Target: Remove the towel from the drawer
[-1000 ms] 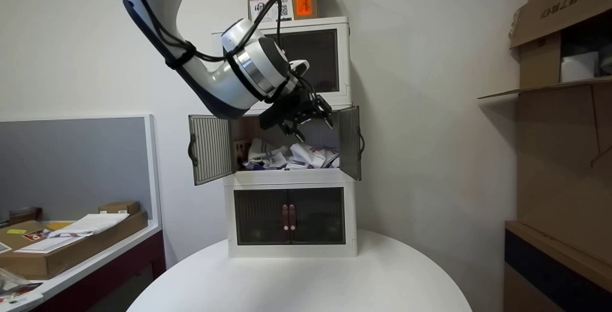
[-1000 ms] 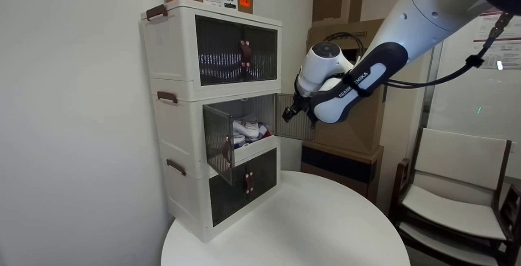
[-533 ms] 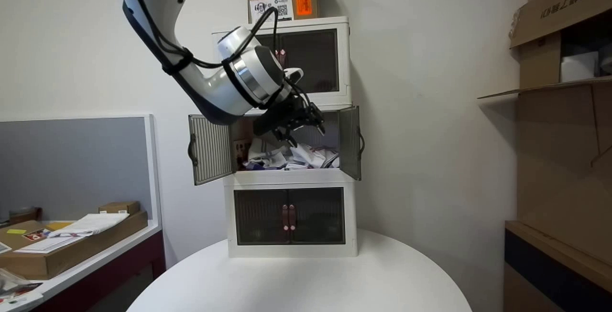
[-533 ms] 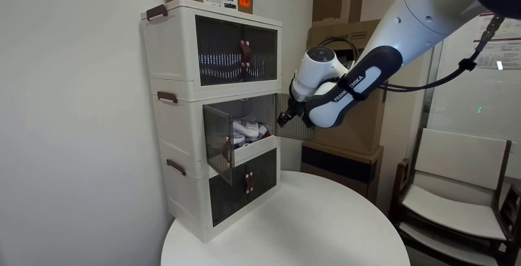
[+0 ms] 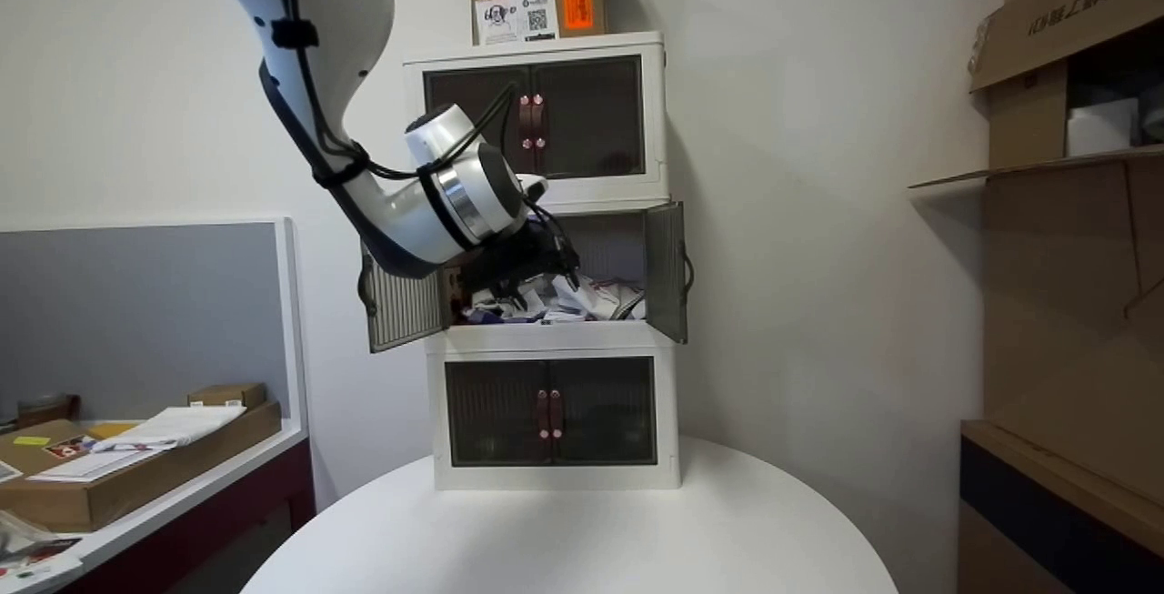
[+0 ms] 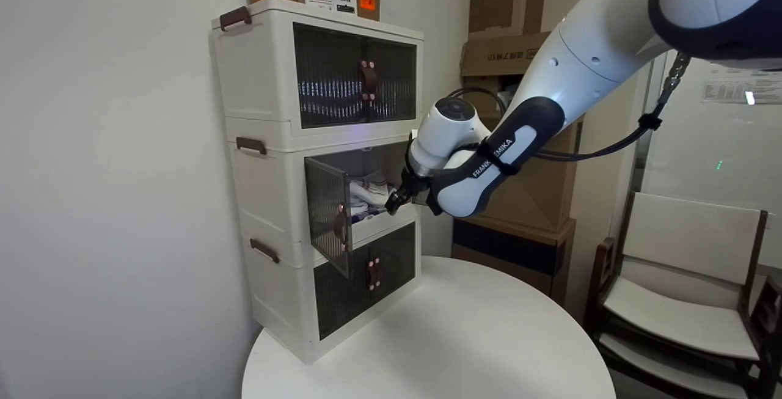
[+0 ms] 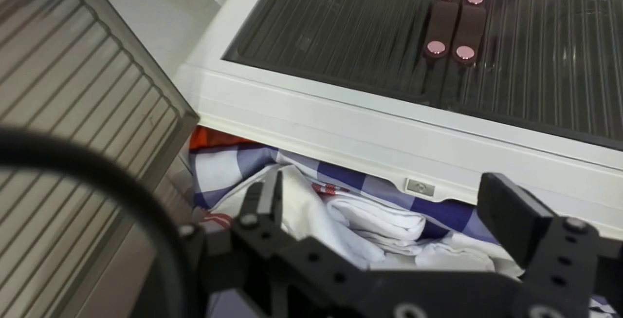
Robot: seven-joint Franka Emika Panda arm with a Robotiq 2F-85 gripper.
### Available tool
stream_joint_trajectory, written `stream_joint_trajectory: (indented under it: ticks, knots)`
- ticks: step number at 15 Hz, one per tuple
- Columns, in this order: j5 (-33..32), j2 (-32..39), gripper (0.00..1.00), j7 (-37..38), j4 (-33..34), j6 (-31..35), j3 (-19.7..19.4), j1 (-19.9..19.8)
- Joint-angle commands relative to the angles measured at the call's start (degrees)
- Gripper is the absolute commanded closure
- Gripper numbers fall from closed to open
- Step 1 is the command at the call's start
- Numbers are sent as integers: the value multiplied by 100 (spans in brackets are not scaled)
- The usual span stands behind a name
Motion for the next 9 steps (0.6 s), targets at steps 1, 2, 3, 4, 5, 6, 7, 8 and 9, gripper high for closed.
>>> stream_joint_trajectory:
  ticks: [1, 2, 3, 4, 5, 6, 7, 8, 9]
  knots:
    - [-207, 539, 0, -296, 586, 219, -41, 16]
    - [-256, 655, 0, -328, 750, 195, -64, 50]
    - [-338, 779, 0, -329, 947, 164, -106, 108]
    - [-426, 891, 0, -309, 1143, 153, -149, 167]
    - [-465, 1005, 0, -311, 1346, 139, -155, 204]
    - [-503, 1127, 0, -272, 1553, 146, -184, 260]
    - [-527, 1240, 0, -241, 1741, 176, -202, 302]
    - [-556, 1342, 0, -210, 1907, 213, -238, 354]
    - [-599, 1445, 0, -134, 2093, 238, -315, 448]
